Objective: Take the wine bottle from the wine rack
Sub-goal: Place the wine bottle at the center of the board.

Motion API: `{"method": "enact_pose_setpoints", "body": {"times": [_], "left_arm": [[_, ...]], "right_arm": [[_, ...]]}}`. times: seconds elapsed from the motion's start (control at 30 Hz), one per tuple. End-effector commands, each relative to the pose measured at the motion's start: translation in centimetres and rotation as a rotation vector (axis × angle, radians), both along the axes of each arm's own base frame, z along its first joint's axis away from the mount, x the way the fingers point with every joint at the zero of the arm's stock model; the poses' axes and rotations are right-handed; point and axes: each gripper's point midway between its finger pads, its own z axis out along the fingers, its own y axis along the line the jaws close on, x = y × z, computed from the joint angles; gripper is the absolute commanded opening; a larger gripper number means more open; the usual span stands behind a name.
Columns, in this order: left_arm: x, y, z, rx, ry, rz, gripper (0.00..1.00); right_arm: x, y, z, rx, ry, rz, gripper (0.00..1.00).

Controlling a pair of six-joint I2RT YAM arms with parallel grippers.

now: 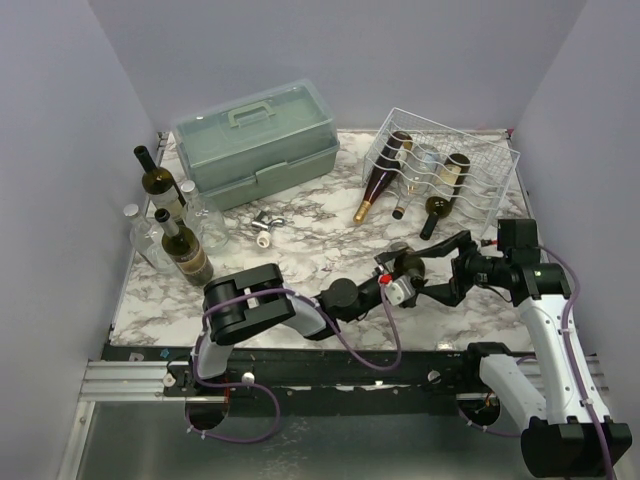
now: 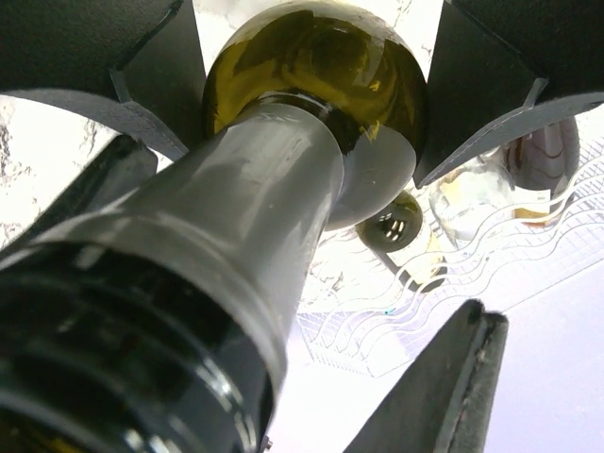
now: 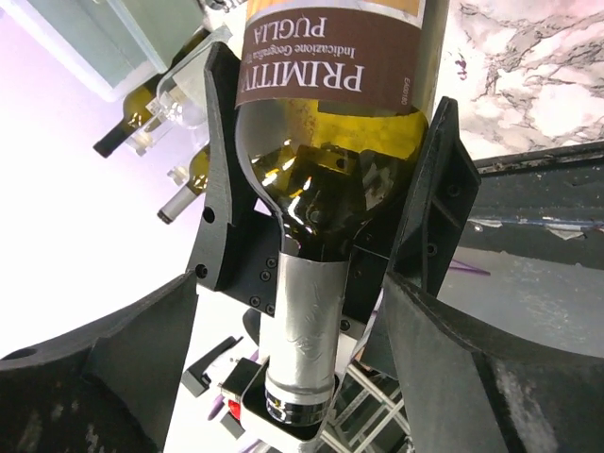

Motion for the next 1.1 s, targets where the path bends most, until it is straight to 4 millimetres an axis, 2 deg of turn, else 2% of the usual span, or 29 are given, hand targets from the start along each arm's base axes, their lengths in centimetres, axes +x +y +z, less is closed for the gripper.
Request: {"method": "enact_pose_setpoints", "body": {"times": [0.0,0.27,0.47,0.63,0.9,1.07], "left_arm": [[-0.1,1.8,3.6,-0.084,-0.05,0.04,0.0],[-0.4,4.0,3.3,-0.067,-0.055,0.063,0.0],[-1.2,6.3,4.2,-0.095,-0.021,0.066,0.0],[-1.7,8.2,4.2,-0.109,0.042,0.074,0.0],[-1.8,11.0,3.7,-0.093,0.168,0.128,0.0],[-1.5,13.1,3.7,-0.075,0.26,0.196,0.0]], "right_arm": [[-0.2,0.4,1.0,0.024,-0.065,0.042,0.83],[-1.2,0.8,0.4,0.037,-0.109,0.112,0.87],[-0.8,1.3,0.6,0.041,-0.269,0.217,0.93],[1.1,0.4,1.5,-0.108,-0.465,0.273,0.95],[4.6,-1.0,5.2,-0.362,-0.899,0.375,0.98],[5.4,-1.2,6.1,-0.482,-1.133,0.479,0.99]]}}
